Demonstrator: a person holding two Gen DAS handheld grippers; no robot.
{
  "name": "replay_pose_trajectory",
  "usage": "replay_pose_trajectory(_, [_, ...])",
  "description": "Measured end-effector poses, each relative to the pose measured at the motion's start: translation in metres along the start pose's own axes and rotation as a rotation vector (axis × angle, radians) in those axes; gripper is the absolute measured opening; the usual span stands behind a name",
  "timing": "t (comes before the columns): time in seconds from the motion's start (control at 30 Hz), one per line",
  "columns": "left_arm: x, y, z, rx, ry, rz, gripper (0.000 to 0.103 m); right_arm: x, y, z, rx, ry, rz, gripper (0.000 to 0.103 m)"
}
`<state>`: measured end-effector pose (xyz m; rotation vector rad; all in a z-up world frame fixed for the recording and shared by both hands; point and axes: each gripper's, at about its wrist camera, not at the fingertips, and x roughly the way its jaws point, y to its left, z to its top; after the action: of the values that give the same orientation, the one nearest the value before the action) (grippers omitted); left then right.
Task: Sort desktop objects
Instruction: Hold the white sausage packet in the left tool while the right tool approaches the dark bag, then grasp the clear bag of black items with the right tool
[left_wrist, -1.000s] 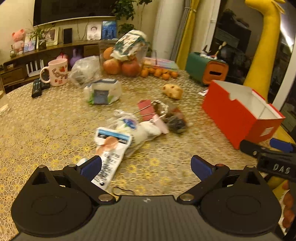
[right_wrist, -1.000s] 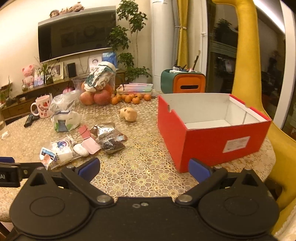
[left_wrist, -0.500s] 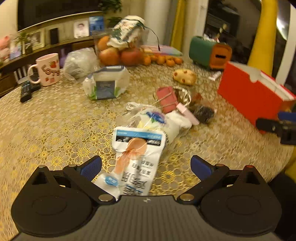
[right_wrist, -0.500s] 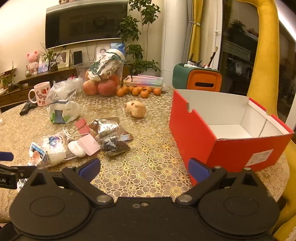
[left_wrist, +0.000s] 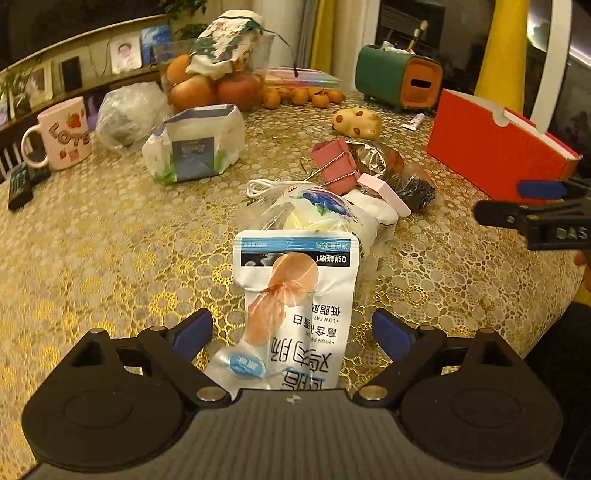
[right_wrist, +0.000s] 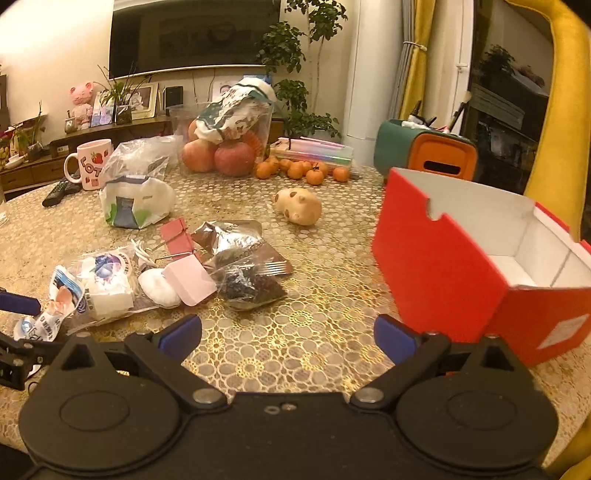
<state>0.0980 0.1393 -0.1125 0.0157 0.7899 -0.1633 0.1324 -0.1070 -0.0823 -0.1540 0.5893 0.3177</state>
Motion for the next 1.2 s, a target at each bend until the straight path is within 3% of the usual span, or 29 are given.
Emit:
replay_pose_trajectory(0.2, [0.003,-0.004,0.0,0.058,-0.022,0.017,0.086,0.029,0.0,0.003,-0.006,0.023,-0.008,0.095])
replay_pose_trajectory(0.33, [0.001,-0.002,-0.001,0.052,-0.041,0.021,0.072,0.044,0.001,0.006,-0.007,0.043,0.005,0.094])
replay_pose_trajectory(0.5, [0.001,-0.001,-0.003,0.051,-0.062,0.02,0.068,0.059,0.009,0.011,-0.039,0.051,0.021,0.093])
replay_pose_trajectory(0.63, [0.0,-0.001,-0.005,0.048,-0.08,0.027,0.06,0.07,0.013,0.015,-0.052,0.061,0.034,0.091])
replay_pose_trajectory(1.0, [0.0,-0.004,-0.005,0.036,-0.082,0.044,0.059,0.085,0.015,0.022,-0.032,0.093,0.083,0.073])
replay_pose_trajectory(1.2, [-0.001,-0.006,-0.004,0.02,-0.074,0.059,0.058,0.082,0.018,0.025,-0.046,0.085,0.103,0.055])
